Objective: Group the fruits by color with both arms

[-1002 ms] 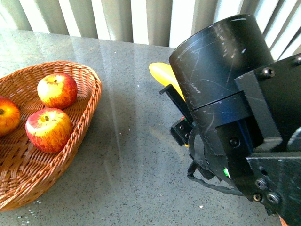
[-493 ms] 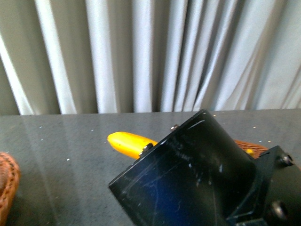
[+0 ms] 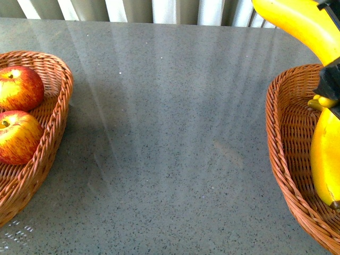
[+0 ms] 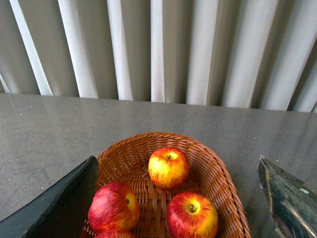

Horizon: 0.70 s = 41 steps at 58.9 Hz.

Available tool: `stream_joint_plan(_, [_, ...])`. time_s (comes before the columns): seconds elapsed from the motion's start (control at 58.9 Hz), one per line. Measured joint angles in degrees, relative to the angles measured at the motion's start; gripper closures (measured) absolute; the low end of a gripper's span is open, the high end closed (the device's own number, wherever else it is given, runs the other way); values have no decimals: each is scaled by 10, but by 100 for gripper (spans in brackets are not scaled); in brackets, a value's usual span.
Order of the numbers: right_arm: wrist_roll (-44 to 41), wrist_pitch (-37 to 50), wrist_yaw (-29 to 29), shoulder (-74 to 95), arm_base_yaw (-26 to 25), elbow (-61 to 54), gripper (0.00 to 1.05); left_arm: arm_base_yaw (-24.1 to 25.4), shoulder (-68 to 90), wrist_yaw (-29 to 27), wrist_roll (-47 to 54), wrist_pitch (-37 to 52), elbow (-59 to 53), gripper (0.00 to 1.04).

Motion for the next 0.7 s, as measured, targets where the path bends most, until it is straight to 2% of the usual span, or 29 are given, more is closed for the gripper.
stream_joint_plan(0.204, [3,-33,-9,-6,-30,-26,91,0,0,0,0,0,0,9])
stream_joint_plan(0.442, [15,-57,-21,12,-35,-39,91,0,0,0,0,0,0,9])
stream_joint_plan(0.696, [14,-53,-25,21,-35,-41,53,0,0,0,0,0,0,9])
